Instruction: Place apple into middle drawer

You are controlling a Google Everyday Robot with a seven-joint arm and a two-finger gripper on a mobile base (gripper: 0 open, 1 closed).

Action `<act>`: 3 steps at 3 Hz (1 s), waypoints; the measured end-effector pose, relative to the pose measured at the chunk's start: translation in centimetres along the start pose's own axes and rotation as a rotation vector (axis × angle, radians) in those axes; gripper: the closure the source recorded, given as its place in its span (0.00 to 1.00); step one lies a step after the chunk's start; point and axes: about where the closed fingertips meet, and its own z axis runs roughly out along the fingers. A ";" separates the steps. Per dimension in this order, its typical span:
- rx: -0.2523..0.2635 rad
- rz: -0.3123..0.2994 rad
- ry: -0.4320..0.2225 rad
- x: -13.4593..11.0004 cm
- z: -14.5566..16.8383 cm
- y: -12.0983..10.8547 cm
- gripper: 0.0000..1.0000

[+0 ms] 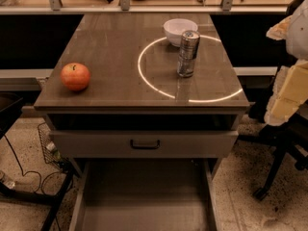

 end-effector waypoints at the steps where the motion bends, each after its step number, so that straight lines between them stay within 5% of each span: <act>1: 0.000 0.000 0.000 0.0 0.0 0.0 0.00; 2: 0.065 0.025 -0.076 -2.1 0.6 -1.9 0.00; 3: 0.175 0.093 -0.281 -6.6 1.0 -5.1 0.00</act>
Offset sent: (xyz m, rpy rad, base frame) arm 0.0473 0.0291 0.0075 0.1043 -0.1465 -0.0166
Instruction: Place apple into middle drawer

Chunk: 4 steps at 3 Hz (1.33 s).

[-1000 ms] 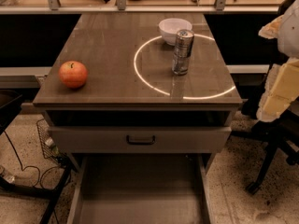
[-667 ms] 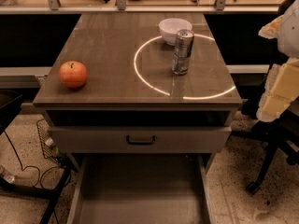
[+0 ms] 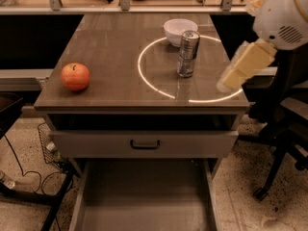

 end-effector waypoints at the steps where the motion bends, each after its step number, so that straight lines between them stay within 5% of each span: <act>1: 0.046 0.056 -0.191 -3.9 1.0 -1.0 0.00; 3: 0.094 0.115 -0.666 -11.2 5.1 -3.6 0.00; 4: 0.034 0.109 -0.892 -16.7 6.4 -3.5 0.00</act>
Offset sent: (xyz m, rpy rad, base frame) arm 0.0759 0.1188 0.0783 0.8461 -0.4456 0.1550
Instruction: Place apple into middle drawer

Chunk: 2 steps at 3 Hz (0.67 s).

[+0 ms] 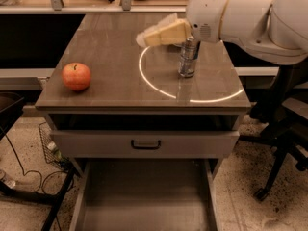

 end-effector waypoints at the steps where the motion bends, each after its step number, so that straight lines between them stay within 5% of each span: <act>1: -0.028 -0.004 -0.036 -0.5 1.2 0.9 0.00; 2: -0.026 -0.003 -0.032 -0.5 1.1 0.9 0.00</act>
Offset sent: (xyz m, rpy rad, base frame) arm -0.0023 0.0167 0.0010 0.0235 -0.0151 0.0416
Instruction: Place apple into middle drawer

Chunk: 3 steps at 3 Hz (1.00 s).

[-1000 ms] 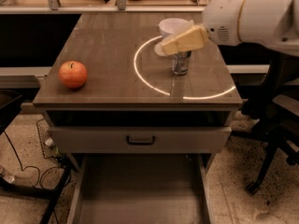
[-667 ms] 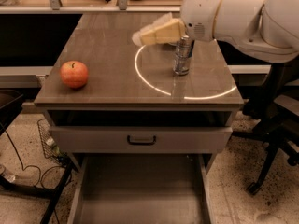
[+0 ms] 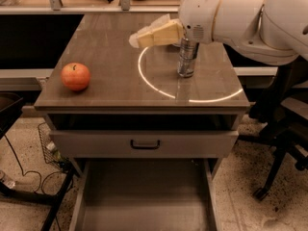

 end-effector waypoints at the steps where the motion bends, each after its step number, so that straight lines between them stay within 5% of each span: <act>1: -0.039 0.017 0.030 1.1 2.3 0.9 0.00; 3: -0.171 0.083 0.118 5.8 10.5 5.1 0.00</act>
Offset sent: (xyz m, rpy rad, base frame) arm 0.0370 0.1209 -0.0906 -0.0985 0.1855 0.1403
